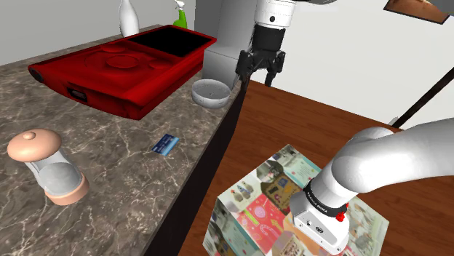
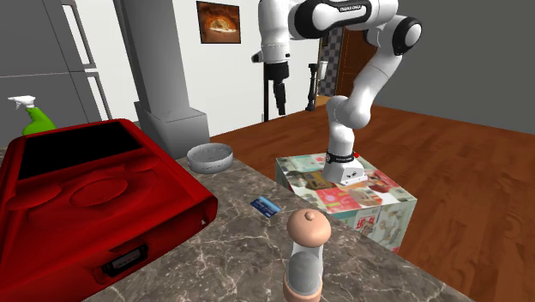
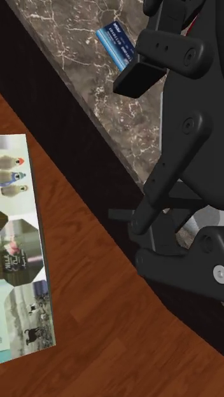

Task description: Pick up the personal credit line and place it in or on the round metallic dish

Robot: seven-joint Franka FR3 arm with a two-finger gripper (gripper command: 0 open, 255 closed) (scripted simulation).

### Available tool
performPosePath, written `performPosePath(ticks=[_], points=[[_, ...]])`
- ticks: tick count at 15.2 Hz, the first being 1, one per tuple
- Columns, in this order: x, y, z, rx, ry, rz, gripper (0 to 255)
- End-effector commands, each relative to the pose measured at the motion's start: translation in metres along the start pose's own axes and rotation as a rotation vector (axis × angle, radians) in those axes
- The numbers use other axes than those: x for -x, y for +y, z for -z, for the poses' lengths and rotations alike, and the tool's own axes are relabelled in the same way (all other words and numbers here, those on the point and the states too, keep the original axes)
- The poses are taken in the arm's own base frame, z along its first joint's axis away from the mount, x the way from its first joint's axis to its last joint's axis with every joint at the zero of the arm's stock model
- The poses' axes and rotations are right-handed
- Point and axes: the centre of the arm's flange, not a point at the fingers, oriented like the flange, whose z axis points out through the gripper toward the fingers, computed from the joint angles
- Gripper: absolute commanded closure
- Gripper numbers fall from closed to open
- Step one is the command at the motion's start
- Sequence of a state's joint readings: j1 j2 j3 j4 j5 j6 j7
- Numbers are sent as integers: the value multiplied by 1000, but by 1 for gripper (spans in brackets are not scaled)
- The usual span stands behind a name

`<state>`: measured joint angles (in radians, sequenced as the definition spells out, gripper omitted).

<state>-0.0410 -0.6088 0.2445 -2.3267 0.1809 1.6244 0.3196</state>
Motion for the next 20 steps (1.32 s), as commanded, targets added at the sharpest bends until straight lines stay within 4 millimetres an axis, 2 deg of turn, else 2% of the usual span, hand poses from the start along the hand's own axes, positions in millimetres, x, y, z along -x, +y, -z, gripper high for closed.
performPosePath(ticks=[1, 10, 20], points=[[-7, -17, -17, -26, -38, -73, 0], [-45, -94, -84, -135, -202, -374, 0], [-100, -173, -158, -257, -385, -709, 0]])
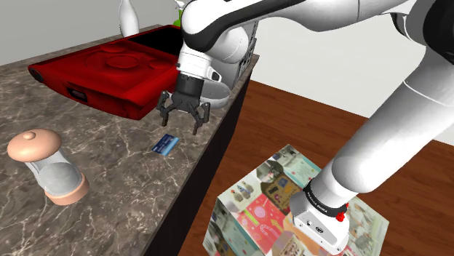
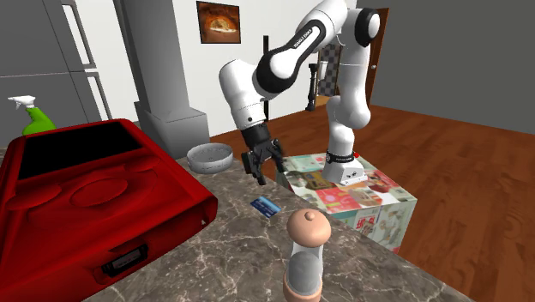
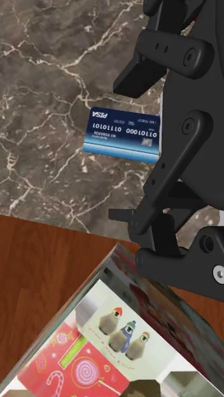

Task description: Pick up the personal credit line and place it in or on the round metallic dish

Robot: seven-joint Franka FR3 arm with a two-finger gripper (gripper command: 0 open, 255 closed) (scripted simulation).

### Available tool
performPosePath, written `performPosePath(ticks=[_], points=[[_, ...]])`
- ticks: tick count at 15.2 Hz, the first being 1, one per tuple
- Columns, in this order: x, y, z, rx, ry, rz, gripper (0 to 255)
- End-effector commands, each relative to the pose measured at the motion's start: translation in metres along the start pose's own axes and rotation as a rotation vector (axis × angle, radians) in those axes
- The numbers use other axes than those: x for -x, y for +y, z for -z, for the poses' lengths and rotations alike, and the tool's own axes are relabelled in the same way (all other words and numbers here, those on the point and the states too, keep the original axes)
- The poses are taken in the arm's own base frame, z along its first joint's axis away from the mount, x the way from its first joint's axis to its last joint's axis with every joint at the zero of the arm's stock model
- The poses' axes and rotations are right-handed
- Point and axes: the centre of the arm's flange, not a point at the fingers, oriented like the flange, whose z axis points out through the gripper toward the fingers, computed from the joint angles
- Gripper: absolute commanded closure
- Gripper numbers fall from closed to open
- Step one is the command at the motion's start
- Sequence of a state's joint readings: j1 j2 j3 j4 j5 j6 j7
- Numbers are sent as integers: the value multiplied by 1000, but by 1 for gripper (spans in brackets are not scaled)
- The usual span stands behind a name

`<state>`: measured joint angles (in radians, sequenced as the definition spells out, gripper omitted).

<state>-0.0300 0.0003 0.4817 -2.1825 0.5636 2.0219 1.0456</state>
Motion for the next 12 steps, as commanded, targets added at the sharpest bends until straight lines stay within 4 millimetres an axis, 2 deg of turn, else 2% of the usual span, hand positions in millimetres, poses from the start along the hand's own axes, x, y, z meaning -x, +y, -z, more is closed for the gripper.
performPosePath(ticks=[1, 3, 10, 12], points=[[-8, -17, -16, -25, -38, -72, 0], [-15, -34, -31, -49, -73, -136, 0], [-12, -36, -68, -49, -73, -136, 0], [-12, -36, -71, -49, -73, -136, 0]])
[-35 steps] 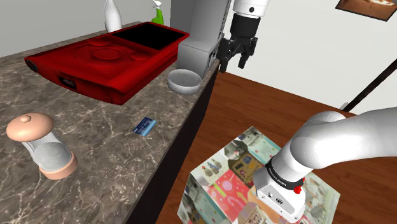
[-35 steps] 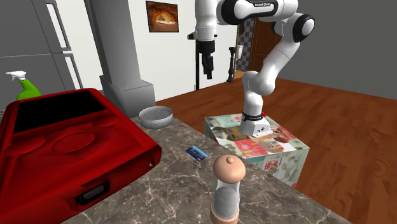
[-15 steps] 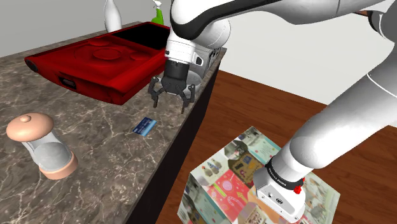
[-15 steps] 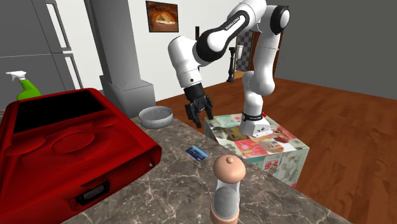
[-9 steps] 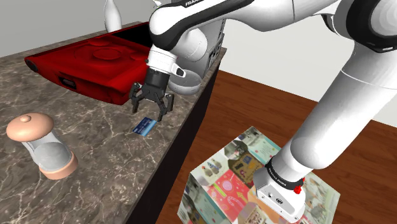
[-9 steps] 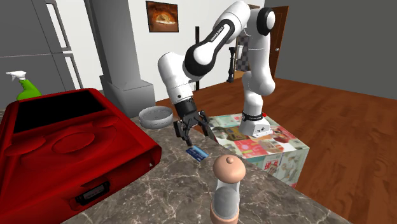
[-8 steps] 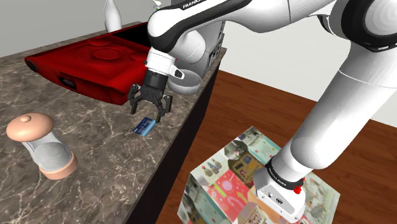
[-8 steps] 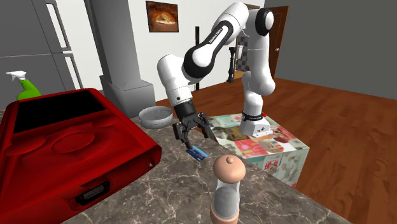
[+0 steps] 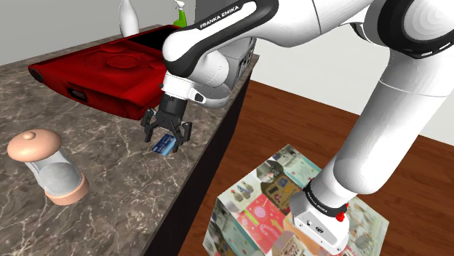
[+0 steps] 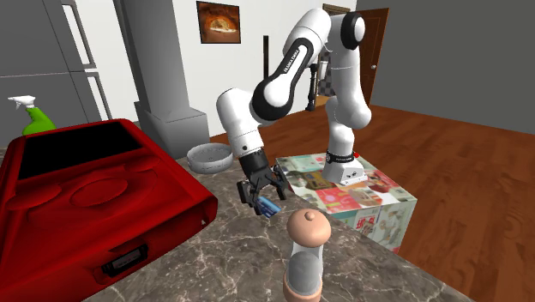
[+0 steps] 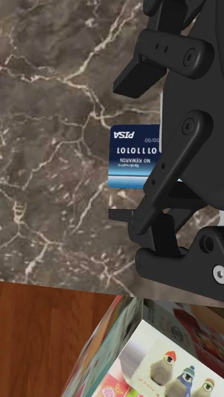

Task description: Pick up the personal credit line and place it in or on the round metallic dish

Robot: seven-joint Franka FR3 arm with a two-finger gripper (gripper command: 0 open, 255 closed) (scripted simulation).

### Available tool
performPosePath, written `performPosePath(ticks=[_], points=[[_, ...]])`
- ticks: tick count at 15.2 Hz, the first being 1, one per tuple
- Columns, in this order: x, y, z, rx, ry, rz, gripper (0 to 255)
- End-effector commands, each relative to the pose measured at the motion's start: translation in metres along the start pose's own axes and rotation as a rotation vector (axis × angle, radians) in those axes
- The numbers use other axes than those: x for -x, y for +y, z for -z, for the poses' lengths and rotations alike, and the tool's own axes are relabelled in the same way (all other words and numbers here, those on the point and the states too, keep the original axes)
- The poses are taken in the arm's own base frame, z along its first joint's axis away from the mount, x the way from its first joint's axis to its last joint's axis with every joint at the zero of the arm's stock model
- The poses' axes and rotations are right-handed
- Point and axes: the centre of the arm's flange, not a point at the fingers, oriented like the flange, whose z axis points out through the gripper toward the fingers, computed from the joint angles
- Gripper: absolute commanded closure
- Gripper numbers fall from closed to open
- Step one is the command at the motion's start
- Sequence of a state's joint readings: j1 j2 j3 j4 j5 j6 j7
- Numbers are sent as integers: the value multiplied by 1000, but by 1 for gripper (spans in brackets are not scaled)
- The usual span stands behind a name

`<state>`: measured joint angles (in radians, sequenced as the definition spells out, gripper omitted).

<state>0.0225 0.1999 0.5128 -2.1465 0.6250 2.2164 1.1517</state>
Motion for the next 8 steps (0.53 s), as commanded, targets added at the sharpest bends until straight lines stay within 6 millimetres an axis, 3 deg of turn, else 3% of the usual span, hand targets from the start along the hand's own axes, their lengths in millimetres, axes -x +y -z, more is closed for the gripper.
performPosePath(ticks=[1, 7, 8], points=[[0, 0, -2, -1, 0, 0, 0], [0, 0, -2, -1, 0, 0, 0], [0, 0, -2, -1, 0, 0, 255]])
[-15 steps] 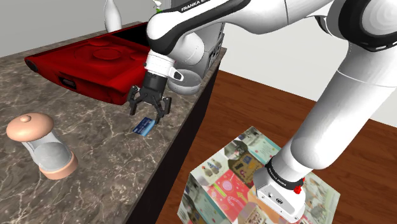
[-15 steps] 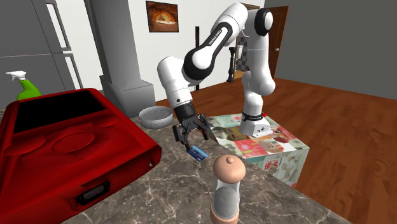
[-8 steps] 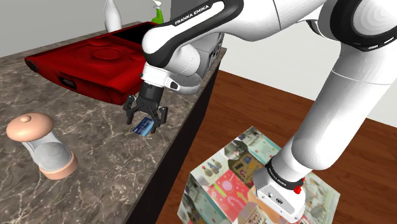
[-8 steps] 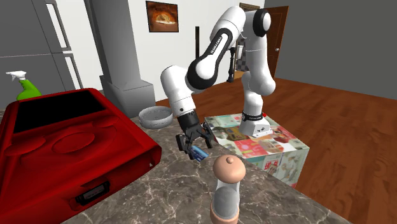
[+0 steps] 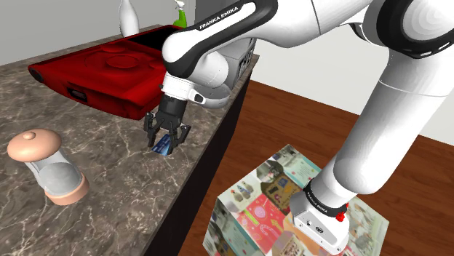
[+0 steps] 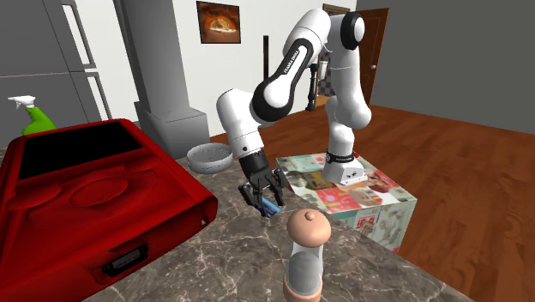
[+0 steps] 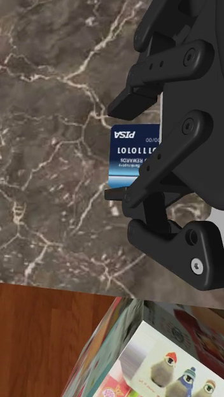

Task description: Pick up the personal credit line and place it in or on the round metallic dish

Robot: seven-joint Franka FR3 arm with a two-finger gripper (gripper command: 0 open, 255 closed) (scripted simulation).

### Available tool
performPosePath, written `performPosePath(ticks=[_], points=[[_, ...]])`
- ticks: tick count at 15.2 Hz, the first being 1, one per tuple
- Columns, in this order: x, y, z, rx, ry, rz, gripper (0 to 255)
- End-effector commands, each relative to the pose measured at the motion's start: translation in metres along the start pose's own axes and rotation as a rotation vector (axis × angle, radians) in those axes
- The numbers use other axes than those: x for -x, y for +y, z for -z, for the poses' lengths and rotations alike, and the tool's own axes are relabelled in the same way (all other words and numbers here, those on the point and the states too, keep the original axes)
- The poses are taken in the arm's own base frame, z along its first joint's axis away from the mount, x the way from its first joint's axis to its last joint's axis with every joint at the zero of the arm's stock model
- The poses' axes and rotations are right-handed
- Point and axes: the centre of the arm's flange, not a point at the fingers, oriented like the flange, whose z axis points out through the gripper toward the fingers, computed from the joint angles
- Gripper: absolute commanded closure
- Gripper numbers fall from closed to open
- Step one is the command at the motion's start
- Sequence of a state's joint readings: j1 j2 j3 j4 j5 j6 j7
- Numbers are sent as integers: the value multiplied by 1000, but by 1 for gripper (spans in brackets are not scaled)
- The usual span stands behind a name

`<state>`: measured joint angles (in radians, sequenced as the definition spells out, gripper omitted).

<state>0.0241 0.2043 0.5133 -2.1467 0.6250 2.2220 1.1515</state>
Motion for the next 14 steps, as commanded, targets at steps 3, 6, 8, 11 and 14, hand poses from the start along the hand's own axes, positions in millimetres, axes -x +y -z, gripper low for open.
performPosePath(ticks=[3, 6, 8, 11, 14], points=[[0, 0, 0, 0, 0, 0, 255], [0, 0, 0, 0, 0, 0, 255], [0, 0, 0, 0, 0, 0, 255], [6, 0, 9, 0, 0, 0, 255], [15, 0, 22, 0, 0, 0, 255]])
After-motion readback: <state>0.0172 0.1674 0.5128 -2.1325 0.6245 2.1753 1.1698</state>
